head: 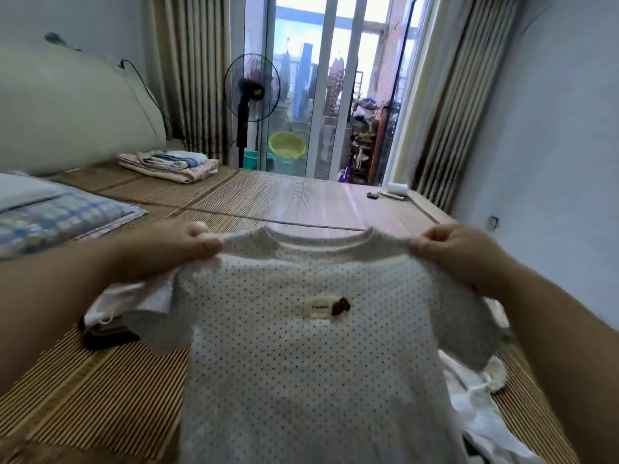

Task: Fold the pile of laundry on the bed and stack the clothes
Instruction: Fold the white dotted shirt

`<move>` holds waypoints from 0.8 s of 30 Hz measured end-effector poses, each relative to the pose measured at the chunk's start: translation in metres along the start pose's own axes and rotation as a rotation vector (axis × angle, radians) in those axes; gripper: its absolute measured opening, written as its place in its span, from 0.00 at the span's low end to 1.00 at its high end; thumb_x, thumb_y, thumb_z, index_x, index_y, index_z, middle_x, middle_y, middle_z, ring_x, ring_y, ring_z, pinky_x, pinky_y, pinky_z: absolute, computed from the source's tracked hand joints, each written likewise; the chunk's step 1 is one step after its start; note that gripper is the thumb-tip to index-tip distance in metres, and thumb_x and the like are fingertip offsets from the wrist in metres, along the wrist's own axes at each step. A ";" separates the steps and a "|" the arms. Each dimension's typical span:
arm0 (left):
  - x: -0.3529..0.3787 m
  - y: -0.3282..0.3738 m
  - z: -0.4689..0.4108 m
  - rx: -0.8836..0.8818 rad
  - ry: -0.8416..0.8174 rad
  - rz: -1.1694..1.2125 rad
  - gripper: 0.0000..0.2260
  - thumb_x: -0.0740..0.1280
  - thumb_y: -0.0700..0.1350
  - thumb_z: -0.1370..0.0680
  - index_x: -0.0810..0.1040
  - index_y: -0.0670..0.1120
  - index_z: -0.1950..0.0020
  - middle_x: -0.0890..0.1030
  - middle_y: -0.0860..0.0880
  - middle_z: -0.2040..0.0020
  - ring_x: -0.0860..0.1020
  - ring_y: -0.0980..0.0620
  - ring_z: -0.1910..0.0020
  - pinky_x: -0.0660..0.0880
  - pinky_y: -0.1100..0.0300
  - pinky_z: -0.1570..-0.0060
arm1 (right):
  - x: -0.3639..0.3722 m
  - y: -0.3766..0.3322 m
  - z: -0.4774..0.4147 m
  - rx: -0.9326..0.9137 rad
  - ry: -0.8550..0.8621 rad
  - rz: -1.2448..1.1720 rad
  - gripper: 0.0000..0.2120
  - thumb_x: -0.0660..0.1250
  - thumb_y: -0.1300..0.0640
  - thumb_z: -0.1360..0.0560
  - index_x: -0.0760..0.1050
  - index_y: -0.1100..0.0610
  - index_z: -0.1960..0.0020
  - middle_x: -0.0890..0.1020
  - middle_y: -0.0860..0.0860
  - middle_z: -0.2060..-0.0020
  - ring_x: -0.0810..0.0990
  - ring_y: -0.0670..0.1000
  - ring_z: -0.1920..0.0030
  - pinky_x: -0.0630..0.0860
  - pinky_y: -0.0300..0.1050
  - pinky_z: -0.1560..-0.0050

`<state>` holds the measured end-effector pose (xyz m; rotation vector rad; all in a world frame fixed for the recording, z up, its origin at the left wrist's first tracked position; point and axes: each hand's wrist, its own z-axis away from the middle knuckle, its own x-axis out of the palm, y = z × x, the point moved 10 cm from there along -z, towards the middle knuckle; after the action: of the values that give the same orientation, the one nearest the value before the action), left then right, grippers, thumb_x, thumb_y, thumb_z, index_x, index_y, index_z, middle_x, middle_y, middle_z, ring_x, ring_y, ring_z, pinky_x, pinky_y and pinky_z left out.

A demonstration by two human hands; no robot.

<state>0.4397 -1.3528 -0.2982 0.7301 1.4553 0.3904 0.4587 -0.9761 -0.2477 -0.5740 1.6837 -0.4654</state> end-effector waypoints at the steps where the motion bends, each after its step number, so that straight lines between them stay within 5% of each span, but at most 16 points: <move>1: 0.012 -0.009 -0.007 -0.011 -0.021 0.004 0.32 0.62 0.80 0.42 0.83 0.55 0.57 0.83 0.56 0.59 0.81 0.58 0.57 0.72 0.59 0.59 | 0.024 0.015 -0.014 0.028 -0.048 0.125 0.11 0.65 0.41 0.24 0.80 0.47 0.53 0.81 0.46 0.59 0.78 0.47 0.58 0.70 0.41 0.63; 6: 0.093 -0.089 -0.073 -0.186 -0.021 0.018 0.07 0.70 0.54 0.25 0.81 0.51 0.54 0.74 0.57 0.38 0.75 0.56 0.49 0.68 0.64 0.59 | 0.140 0.092 -0.075 0.139 -0.200 0.282 0.12 0.67 0.45 0.24 0.80 0.53 0.51 0.81 0.50 0.56 0.78 0.49 0.56 0.73 0.44 0.56; 9: 0.133 -0.108 -0.105 -0.248 -0.003 -0.104 0.11 0.69 0.51 0.23 0.76 0.47 0.61 0.78 0.49 0.55 0.75 0.53 0.58 0.64 0.62 0.68 | 0.182 0.124 -0.094 0.198 -0.187 0.361 0.09 0.67 0.47 0.24 0.79 0.52 0.53 0.81 0.52 0.56 0.79 0.53 0.54 0.75 0.47 0.52; 11: 0.152 -0.128 -0.118 -0.321 -0.002 -0.153 0.10 0.68 0.53 0.23 0.77 0.46 0.52 0.79 0.47 0.50 0.75 0.51 0.54 0.66 0.61 0.65 | 0.198 0.142 -0.099 0.218 -0.180 0.415 0.10 0.66 0.44 0.24 0.77 0.51 0.53 0.82 0.52 0.54 0.79 0.53 0.53 0.75 0.47 0.51; 15: 0.161 -0.163 -0.112 -0.444 -0.052 -0.011 0.26 0.73 0.61 0.30 0.75 0.47 0.39 0.76 0.51 0.44 0.74 0.52 0.46 0.71 0.58 0.49 | 0.201 0.179 -0.094 0.327 -0.270 0.266 0.22 0.66 0.35 0.29 0.75 0.53 0.49 0.79 0.49 0.54 0.78 0.51 0.50 0.75 0.48 0.46; 17: 0.157 -0.169 -0.101 -0.471 -0.144 -0.058 0.24 0.74 0.59 0.30 0.79 0.45 0.42 0.76 0.51 0.45 0.75 0.51 0.46 0.72 0.57 0.46 | 0.196 0.192 -0.082 0.393 -0.403 0.136 0.20 0.69 0.37 0.29 0.76 0.55 0.53 0.78 0.49 0.54 0.77 0.51 0.50 0.74 0.47 0.45; 20: 0.149 -0.178 -0.076 -0.540 -0.259 -0.131 0.11 0.75 0.48 0.30 0.83 0.43 0.52 0.82 0.46 0.53 0.79 0.49 0.53 0.74 0.57 0.54 | 0.186 0.205 -0.064 0.417 -0.534 0.161 0.15 0.75 0.46 0.32 0.79 0.55 0.53 0.81 0.54 0.51 0.79 0.54 0.49 0.77 0.52 0.43; 24: 0.126 -0.188 -0.057 -0.575 -0.030 -0.006 0.05 0.70 0.42 0.27 0.84 0.43 0.53 0.82 0.44 0.50 0.78 0.47 0.52 0.73 0.57 0.54 | 0.170 0.204 -0.057 0.398 -0.315 -0.096 0.11 0.73 0.56 0.29 0.79 0.60 0.50 0.82 0.58 0.53 0.81 0.55 0.54 0.79 0.52 0.52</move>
<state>0.3625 -1.3964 -0.5147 0.2660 1.2289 0.7502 0.3543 -0.9170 -0.4920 -0.4095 1.2253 -0.7201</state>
